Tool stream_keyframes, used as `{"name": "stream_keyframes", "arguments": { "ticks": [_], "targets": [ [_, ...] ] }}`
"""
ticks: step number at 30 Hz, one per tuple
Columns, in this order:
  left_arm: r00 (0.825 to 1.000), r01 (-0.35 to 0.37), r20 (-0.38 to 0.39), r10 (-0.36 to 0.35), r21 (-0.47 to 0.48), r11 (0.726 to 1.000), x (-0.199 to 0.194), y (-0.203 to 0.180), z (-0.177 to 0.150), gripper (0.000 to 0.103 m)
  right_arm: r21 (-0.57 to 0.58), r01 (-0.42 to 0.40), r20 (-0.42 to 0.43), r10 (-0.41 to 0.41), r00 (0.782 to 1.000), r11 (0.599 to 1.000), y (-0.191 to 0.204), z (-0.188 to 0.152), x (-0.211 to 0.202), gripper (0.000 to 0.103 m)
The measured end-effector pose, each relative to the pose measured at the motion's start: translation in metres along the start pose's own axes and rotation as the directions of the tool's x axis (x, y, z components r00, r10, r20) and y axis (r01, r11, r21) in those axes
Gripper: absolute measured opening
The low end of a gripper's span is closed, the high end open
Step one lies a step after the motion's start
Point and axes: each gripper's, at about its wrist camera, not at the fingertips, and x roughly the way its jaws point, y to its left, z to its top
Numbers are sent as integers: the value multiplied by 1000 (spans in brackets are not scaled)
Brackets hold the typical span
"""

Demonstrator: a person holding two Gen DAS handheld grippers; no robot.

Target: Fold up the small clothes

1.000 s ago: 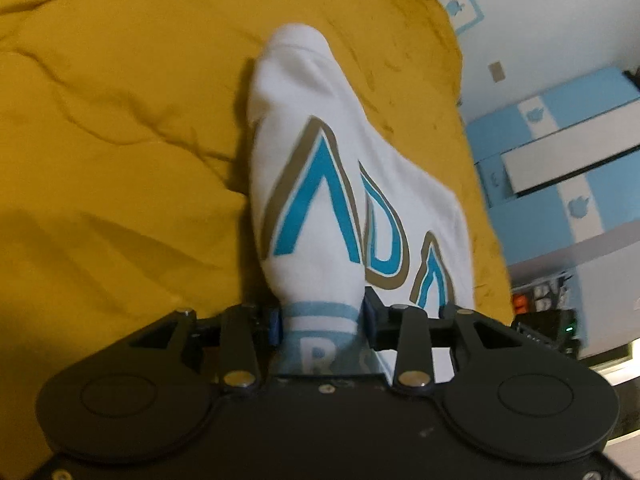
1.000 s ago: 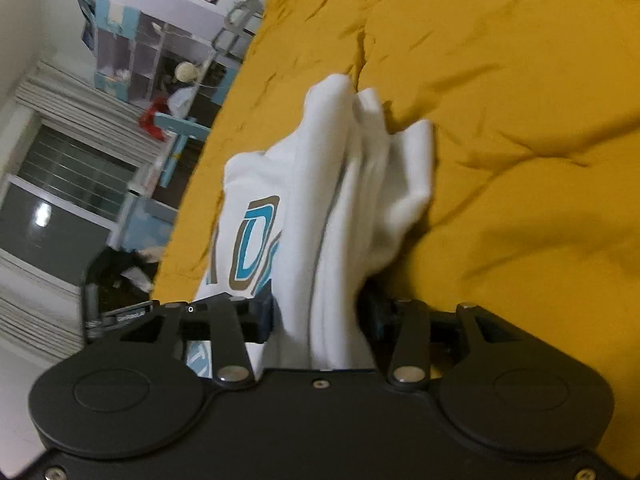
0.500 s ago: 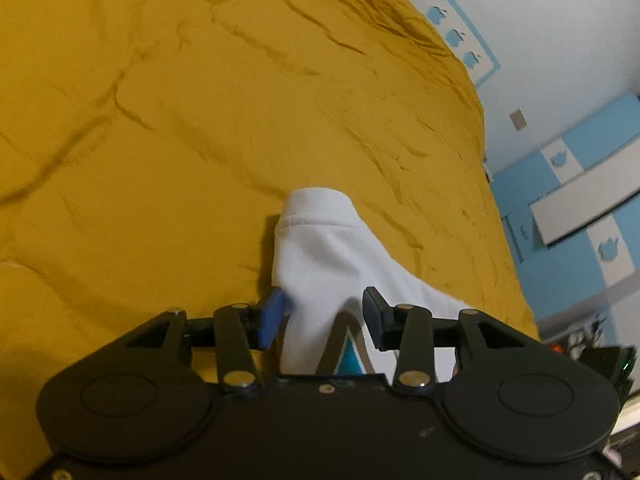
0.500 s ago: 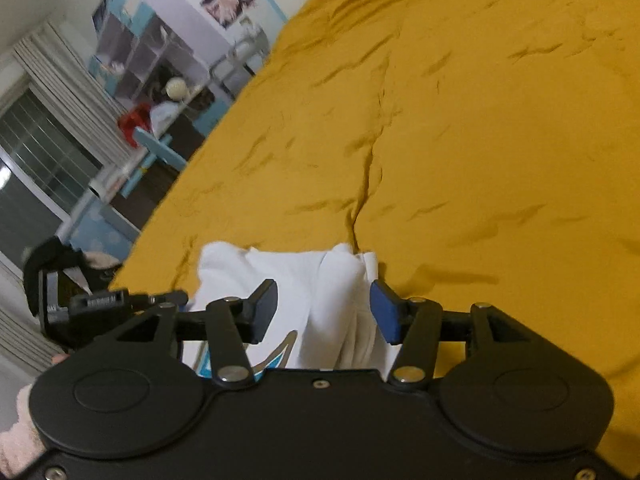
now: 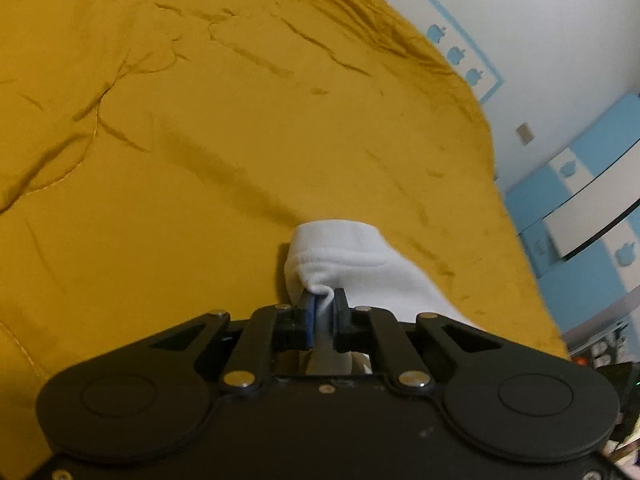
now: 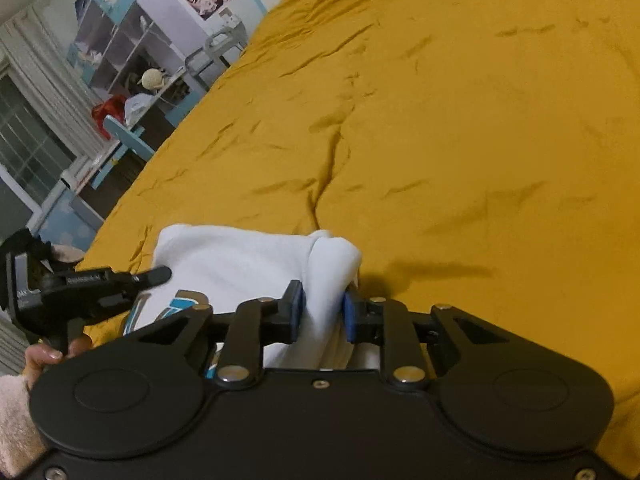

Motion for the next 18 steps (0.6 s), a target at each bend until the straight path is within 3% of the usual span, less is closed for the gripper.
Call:
{"name": "stream_keyframes", "arguments": {
  "ticks": [1, 5, 10, 11, 15, 18],
  "targets": [
    [1000, -10, -8, 10, 2, 1000, 2, 0, -1, 7, 9, -3, 7, 2, 1000, 1000, -2, -1, 0, 21],
    [999, -23, -27, 22, -8, 1000, -3, -2, 4, 12, 26, 13, 18, -13, 1000, 1000, 0, -3, -10, 44],
    [1000, -30, -4, 30, 28, 999, -64, -16, -4, 20, -5, -7, 42, 7, 999, 1000, 28, -9, -66, 44],
    [1000, -26, -6, 27, 39, 999, -82, -20, -12, 28, -27, -13, 36, 14, 999, 1000, 37, -15, -82, 44],
    [999, -35, -24, 37, 75, 997, -136, -28, -54, 40, -63, -39, -28, 37, 999, 997, 58, -51, -127, 44],
    [998, -22, -64, 25, 45, 999, -162, -27, -92, 45, -92, -39, -55, 34, 998, 995, 66, -82, -151, 44]
  ]
}}
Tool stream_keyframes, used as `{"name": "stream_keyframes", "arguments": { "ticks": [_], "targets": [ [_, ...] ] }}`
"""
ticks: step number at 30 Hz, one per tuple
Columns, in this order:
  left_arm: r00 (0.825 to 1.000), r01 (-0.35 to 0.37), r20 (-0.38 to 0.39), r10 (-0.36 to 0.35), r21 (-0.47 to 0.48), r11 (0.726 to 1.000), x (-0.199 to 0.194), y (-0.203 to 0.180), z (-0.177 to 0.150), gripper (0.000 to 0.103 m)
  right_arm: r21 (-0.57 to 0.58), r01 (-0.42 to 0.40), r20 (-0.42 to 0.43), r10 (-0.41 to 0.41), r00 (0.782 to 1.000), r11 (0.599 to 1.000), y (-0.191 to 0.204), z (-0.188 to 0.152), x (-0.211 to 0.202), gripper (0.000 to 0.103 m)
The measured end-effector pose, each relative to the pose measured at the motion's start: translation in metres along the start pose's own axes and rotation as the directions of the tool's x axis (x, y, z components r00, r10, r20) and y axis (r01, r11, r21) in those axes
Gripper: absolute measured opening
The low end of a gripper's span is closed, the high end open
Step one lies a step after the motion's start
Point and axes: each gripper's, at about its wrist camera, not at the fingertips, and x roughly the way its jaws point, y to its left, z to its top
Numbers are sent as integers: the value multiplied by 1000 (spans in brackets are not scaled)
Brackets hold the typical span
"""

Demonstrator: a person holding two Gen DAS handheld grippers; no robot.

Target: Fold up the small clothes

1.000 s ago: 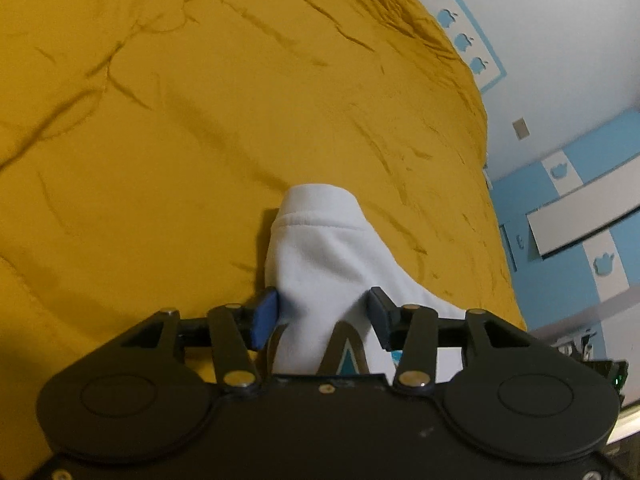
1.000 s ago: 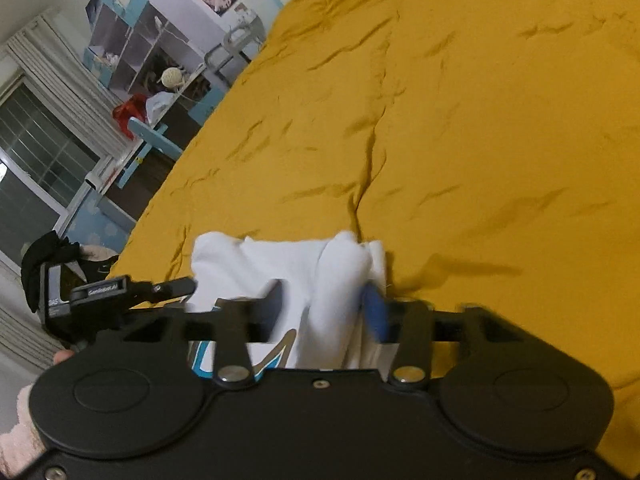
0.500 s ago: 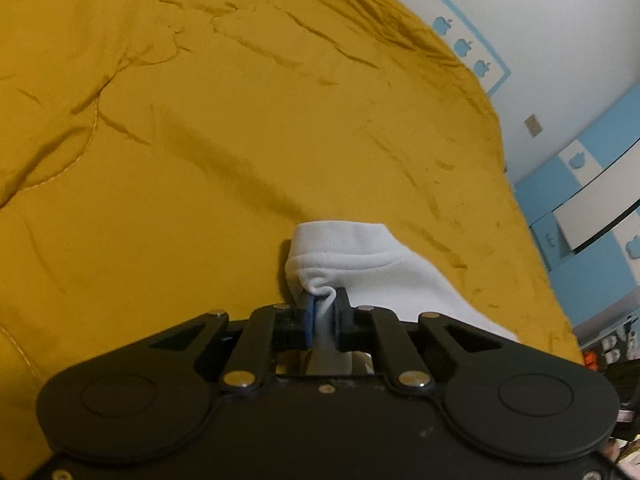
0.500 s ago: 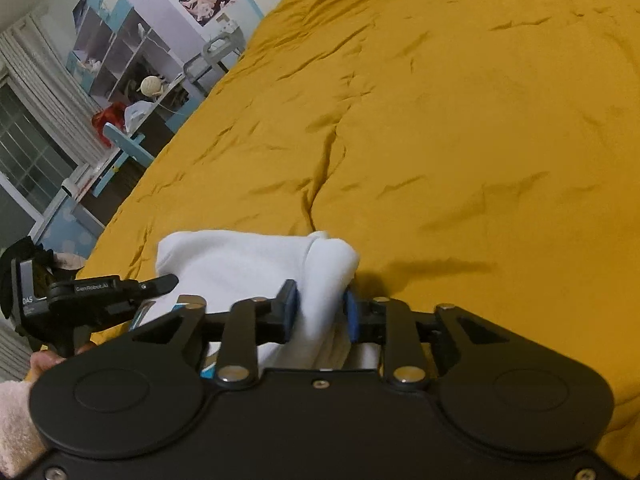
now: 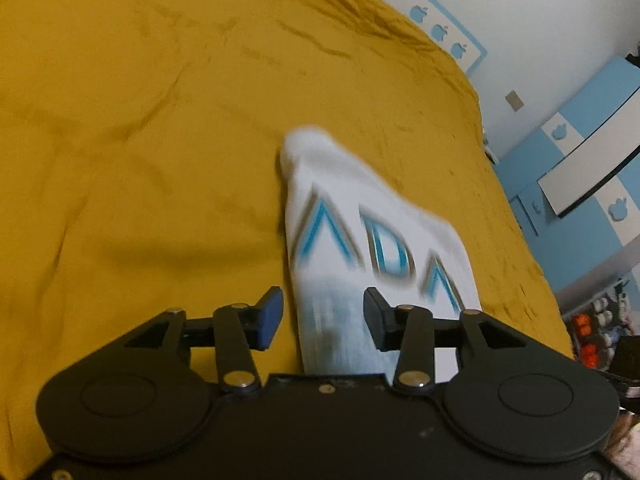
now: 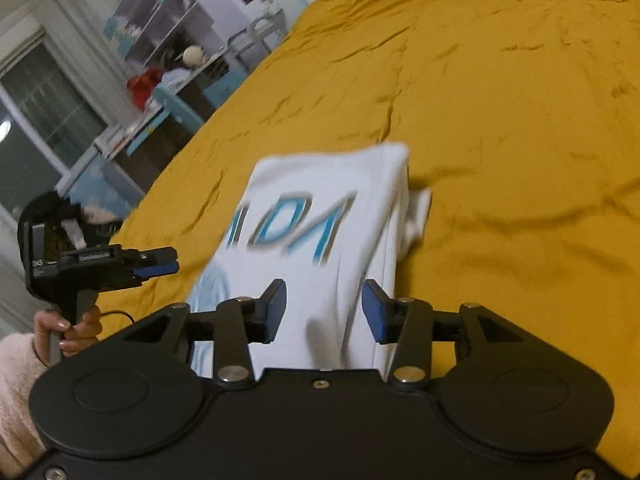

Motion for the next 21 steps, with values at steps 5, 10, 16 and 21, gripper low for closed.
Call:
{"name": "stream_keyframes", "arguments": {
  "ticks": [5, 10, 16, 21],
  "targets": [
    [997, 40, -64, -44, -65, 997, -11, 4, -46, 50, 13, 30, -28, -30, 999, 999, -3, -32, -9, 44],
    [994, 29, -102, -40, -103, 994, -6, 0, -64, 54, 11, 66, -28, -66, 997, 998, 4, -37, 3, 44],
    [986, 68, -139, -92, -170, 983, 4, 6, -74, 36, 47, 83, -35, -82, 996, 995, 3, -43, 6, 23],
    [986, 85, -128, -109, -182, 980, -2, -2, -70, 9, 85, 80, -15, -79, 997, 993, 4, -46, -1, 8]
  ]
}}
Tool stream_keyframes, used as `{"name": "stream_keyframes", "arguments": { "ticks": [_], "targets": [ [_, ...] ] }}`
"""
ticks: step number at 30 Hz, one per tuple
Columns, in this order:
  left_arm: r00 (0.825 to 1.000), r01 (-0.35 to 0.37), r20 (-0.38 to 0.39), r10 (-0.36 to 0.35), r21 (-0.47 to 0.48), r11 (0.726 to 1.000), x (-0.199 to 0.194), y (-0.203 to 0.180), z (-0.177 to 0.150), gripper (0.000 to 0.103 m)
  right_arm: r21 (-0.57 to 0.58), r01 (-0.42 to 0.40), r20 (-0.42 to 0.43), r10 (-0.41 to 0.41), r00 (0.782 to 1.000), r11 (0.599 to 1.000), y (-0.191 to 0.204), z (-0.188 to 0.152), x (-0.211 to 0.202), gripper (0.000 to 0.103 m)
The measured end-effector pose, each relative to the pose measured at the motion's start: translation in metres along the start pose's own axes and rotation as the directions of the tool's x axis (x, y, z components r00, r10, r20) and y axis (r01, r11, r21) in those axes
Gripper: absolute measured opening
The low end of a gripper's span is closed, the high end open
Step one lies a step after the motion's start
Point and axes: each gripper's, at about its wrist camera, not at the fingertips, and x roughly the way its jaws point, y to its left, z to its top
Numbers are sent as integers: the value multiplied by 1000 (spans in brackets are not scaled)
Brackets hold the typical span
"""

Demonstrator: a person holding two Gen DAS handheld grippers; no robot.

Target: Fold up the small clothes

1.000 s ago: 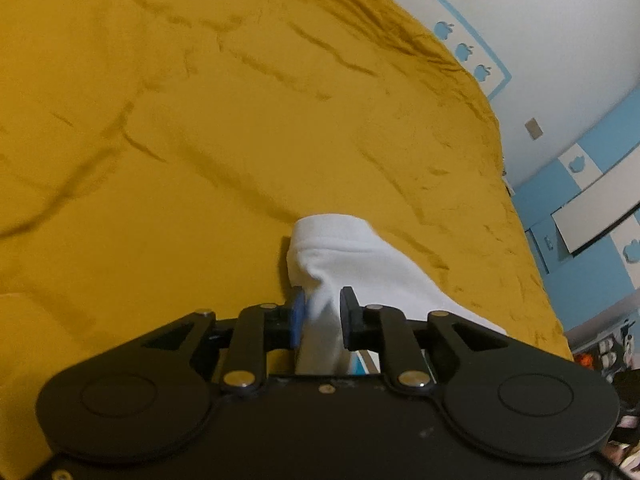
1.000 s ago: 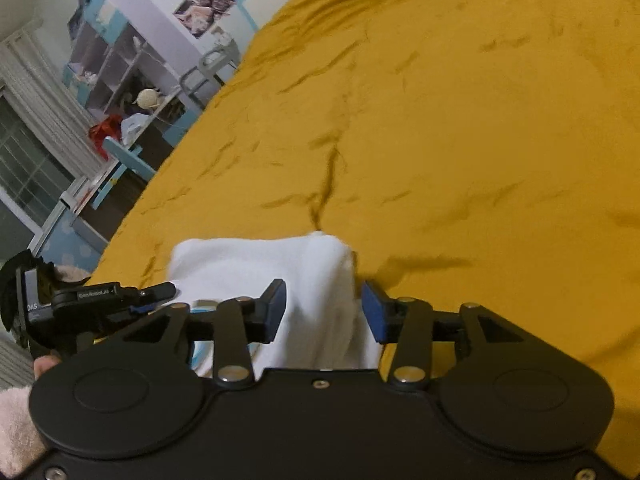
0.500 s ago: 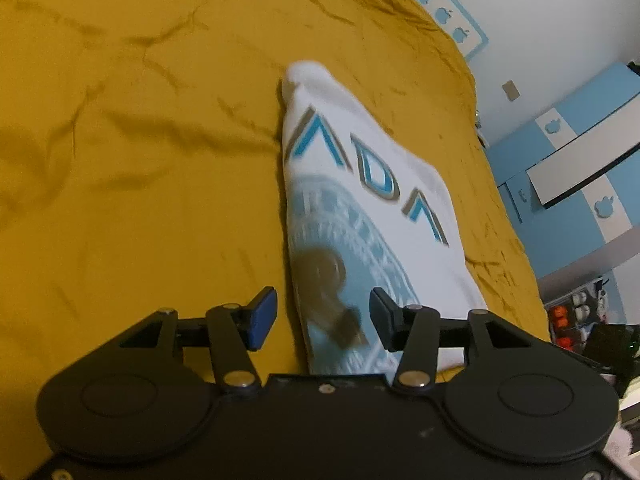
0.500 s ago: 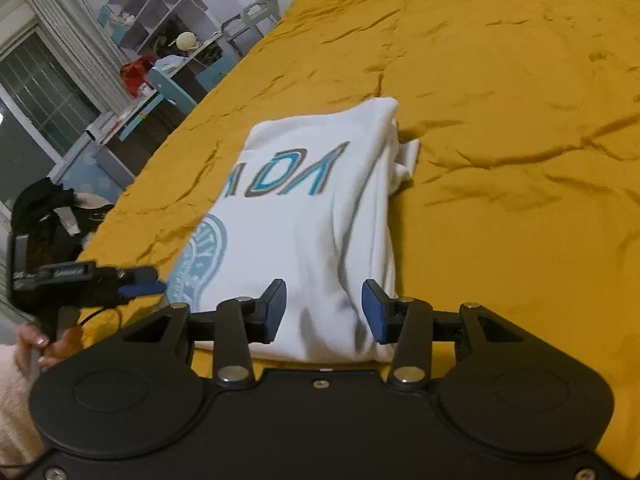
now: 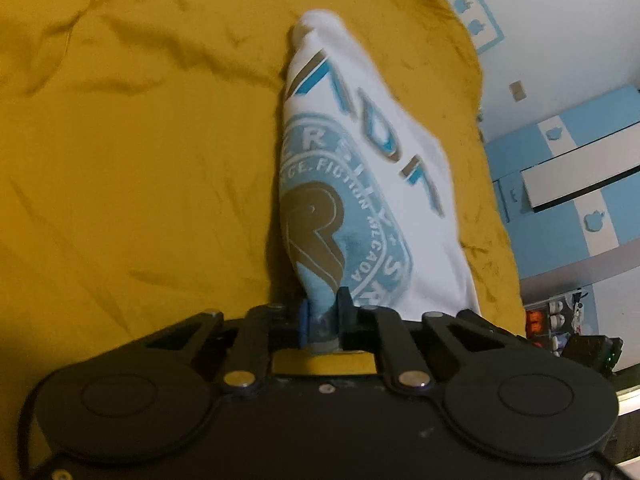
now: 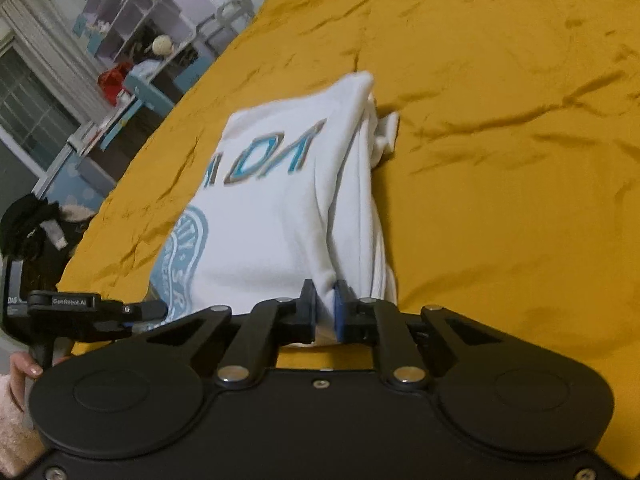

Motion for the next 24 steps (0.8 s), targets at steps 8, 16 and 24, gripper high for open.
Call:
{"name": "stream_keyframes", "arguments": {
  "ticks": [8, 16, 24],
  "targets": [
    [996, -76, -48, 81, 89, 993, 13, 4, -13, 20, 54, 24, -10, -24, 1000, 998, -19, -13, 8, 6],
    [998, -52, 38, 49, 93, 994, -25, -7, -2, 34, 58, -9, 57, 6, 998, 998, -12, -10, -11, 18],
    [995, -47, 99, 24, 232, 971, -10, -57, 22, 41, -151, 30, 136, -9, 991, 988, 49, 26, 4, 18]
  ]
}}
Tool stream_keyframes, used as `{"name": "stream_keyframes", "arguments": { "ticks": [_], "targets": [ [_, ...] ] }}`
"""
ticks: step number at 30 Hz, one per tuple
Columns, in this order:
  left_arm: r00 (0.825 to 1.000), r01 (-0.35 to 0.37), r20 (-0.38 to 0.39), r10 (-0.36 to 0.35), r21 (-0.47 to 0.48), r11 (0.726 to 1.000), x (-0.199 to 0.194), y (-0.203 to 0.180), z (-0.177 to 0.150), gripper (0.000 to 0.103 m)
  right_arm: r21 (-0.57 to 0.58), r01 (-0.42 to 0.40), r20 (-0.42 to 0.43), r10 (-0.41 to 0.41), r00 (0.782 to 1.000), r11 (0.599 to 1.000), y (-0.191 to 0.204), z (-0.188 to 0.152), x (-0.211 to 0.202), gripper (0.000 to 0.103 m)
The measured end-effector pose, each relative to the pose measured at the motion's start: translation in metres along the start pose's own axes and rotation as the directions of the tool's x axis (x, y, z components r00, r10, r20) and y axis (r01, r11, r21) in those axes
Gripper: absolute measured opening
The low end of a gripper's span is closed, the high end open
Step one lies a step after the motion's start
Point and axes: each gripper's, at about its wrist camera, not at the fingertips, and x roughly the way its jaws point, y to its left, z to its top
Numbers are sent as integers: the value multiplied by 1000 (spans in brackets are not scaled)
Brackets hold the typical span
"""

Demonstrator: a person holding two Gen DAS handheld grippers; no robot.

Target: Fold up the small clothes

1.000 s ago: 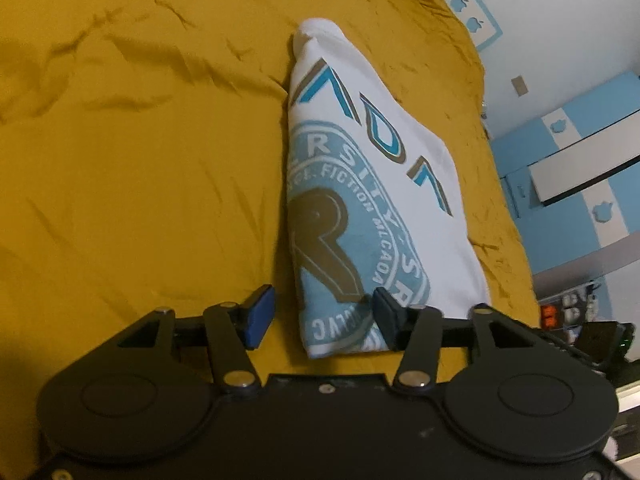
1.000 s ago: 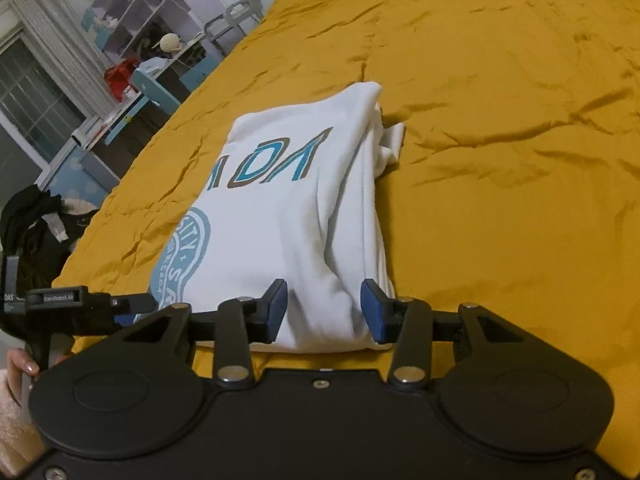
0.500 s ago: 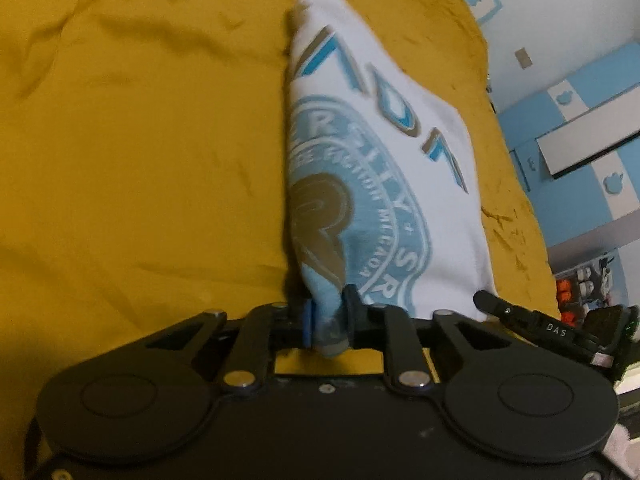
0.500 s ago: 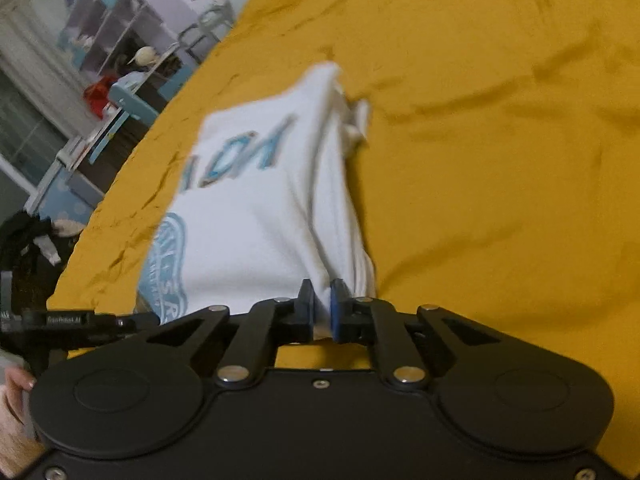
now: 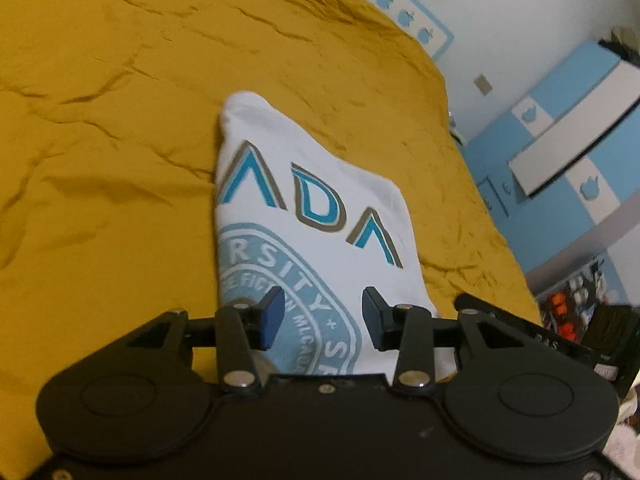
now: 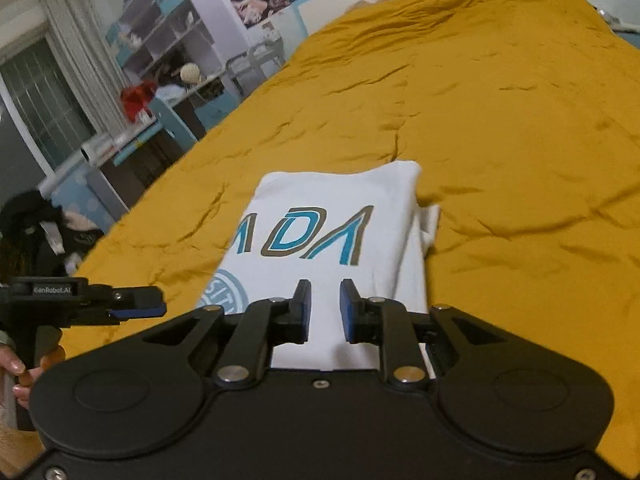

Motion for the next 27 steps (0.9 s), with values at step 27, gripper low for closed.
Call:
{"name": "stream_keyframes", "arguments": {
  "ticks": [27],
  "targets": [
    [996, -77, 49, 77, -6, 997, 59, 25, 49, 58, 61, 104, -23, -103, 994, 993, -23, 25, 62, 21]
  ]
}}
